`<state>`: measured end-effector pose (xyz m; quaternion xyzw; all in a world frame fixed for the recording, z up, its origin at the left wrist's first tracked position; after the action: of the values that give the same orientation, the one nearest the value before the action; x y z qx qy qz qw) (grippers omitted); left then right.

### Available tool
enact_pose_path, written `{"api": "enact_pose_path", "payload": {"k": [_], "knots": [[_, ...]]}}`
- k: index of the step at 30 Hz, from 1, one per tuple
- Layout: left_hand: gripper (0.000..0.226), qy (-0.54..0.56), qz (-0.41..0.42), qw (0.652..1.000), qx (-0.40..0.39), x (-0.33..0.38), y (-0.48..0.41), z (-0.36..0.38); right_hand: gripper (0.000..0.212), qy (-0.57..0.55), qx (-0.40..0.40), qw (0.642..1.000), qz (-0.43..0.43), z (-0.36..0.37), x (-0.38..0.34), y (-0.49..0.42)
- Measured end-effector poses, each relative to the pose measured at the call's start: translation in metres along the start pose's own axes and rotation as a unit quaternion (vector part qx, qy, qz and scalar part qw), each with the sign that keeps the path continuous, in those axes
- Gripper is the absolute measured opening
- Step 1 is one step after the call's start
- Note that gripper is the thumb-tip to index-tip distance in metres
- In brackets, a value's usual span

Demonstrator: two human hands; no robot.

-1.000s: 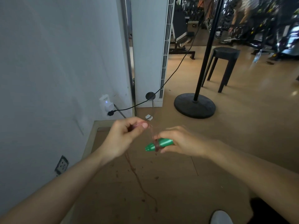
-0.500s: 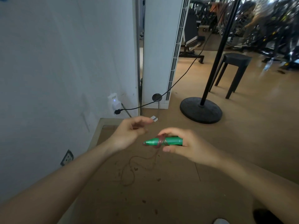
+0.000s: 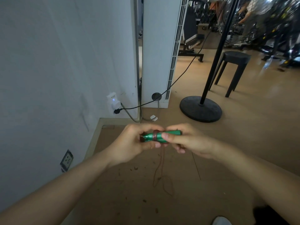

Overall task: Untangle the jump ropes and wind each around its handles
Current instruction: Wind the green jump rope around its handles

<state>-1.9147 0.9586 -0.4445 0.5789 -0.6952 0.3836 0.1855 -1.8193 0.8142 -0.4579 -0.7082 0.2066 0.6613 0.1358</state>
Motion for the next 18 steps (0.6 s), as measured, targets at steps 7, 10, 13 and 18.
{"api": "enact_pose_path", "payload": {"k": [7,10,13,18], "knots": [[0.034,0.199,-0.083,0.974,0.069,-0.015,-0.008,-0.01,0.042,-0.063,0.011,0.995,0.074,0.011,0.02,-0.003],[0.037,0.219,-0.107,0.965,0.095,-0.024,-0.012,-0.017,0.02,-0.099,0.019,0.993,0.058,0.023,0.026,-0.004],[0.034,0.204,-0.143,0.956,0.156,-0.041,-0.014,-0.029,0.023,-0.116,0.062,0.989,0.074,0.024,0.035,-0.005],[0.029,0.103,-0.193,0.95,0.225,-0.072,-0.011,-0.049,0.008,0.109,0.102,0.985,0.082,0.017,0.043,-0.003]]}}
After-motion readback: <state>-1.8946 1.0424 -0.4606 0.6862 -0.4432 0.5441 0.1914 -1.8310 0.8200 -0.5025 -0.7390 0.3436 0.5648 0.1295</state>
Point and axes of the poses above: each hand's wrist, its own y-axis away from the middle knuckle, its own z-axis out of the palm, x = y × z, the point moved 5 cm from there along -y, towards the middle knuckle, and after that the axes turned 11 degrees about -y, right-handed, at the moved point
